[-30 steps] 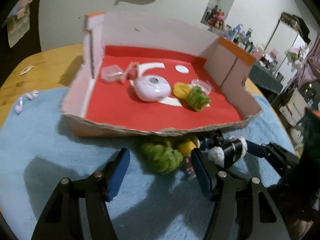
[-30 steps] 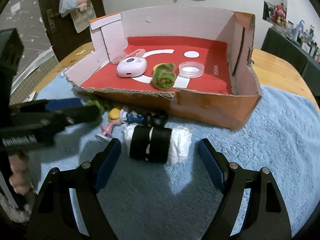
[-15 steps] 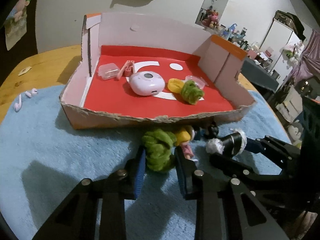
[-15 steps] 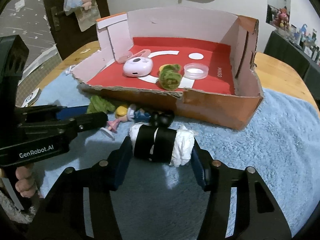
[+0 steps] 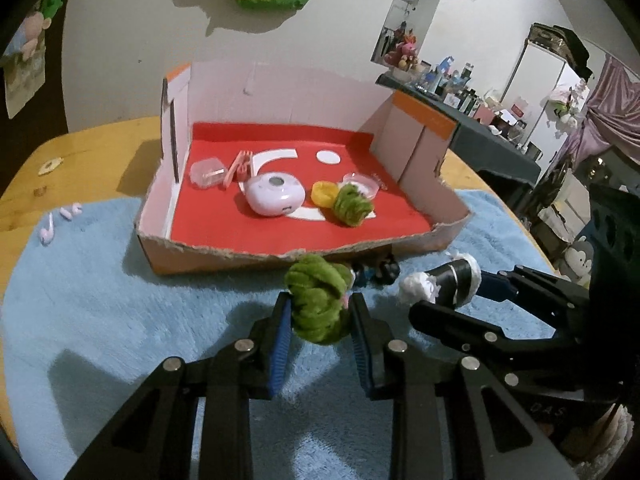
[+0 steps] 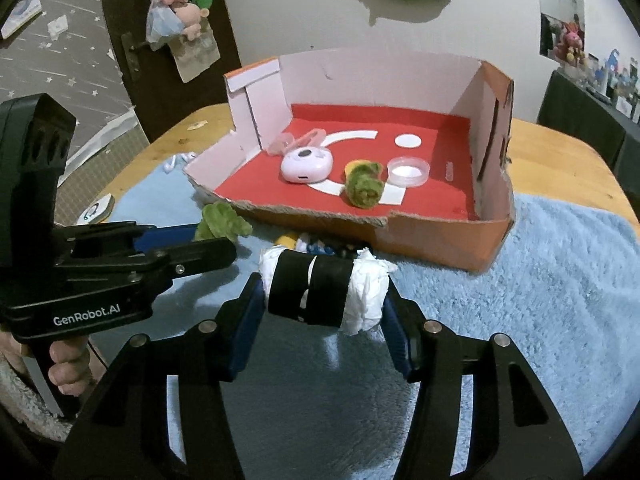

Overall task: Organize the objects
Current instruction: 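Carry green toy with left tool while right tool carries the roll into the box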

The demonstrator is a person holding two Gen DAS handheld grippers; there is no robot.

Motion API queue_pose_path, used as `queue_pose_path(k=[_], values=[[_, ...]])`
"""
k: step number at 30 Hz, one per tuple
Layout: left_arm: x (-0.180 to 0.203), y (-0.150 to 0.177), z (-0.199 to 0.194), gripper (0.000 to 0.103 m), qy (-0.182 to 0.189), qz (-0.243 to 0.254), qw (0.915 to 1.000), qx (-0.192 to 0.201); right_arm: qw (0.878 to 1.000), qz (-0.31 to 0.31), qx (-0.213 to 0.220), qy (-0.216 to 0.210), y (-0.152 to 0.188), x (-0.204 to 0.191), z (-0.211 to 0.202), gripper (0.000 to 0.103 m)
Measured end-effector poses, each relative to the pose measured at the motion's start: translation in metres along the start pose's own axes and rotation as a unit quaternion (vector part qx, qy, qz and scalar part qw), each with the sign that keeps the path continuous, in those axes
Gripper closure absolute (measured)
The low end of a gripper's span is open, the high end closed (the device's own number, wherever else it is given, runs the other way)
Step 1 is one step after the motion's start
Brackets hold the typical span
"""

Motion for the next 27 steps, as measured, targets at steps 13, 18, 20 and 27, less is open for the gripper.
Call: queue_pose_path(k=[13,18,20,27], values=[[-0.002,-0.033,-0.011,0.073,-0.007,0.007,0.9996,0.027,1.0,-0.005,0.027,-0.013,-0.023,-0.005,-0.019,0.05],[-0.004,-0.045,-0.007,0.073,-0.009,0.011,0.9995,0.029,0.999,-0.009,0.034,-0.013,-0.036,-0.003,-0.021,0.05],[-0.005,-0.05,-0.004,0.073,-0.013,0.016,0.9994,0.029,0.999,-0.01,0.038,-0.011,-0.041,0.0,-0.022,0.05],[-0.01,-0.062,0.012,0.073,-0.017,0.021,0.9995,0.019,0.999,-0.014,0.045,0.008,-0.063,0.014,-0.017,0.05]])
Point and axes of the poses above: each gripper's, at about its wrist camera, not at the fingertips, and z roughly the way its jaws point, x to its right, y to its underside, the point moved 9 cm from there along z, roughly the way its jaws point
